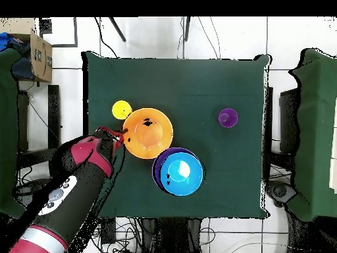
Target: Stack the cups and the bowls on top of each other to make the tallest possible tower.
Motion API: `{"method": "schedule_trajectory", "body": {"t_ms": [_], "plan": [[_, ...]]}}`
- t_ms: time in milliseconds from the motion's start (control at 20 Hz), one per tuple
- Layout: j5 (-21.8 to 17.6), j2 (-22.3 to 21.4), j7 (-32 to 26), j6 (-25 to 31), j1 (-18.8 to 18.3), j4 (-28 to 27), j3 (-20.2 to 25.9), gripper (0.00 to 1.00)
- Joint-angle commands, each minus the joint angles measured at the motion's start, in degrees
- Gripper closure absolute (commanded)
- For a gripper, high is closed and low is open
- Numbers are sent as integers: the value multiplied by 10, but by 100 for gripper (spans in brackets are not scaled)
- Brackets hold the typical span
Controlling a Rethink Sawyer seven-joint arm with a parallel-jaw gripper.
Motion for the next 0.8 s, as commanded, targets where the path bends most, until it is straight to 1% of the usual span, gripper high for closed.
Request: {"method": "schedule_trajectory", "body": {"t_ms": [50, 100, 200, 350, 550, 800], "plan": [[-7, 15, 67, 41, -14, 14, 35, 100], [-9, 12, 64, 49, -13, 12, 27, 100], [-18, -11, 51, 64, -12, 19, 19, 100], [-22, -40, 40, 48, -20, 17, 16, 100], [-30, -65, 21, 61, -29, 11, 9, 100], [-35, -68, 18, 56, -33, 8, 9, 100]]}}
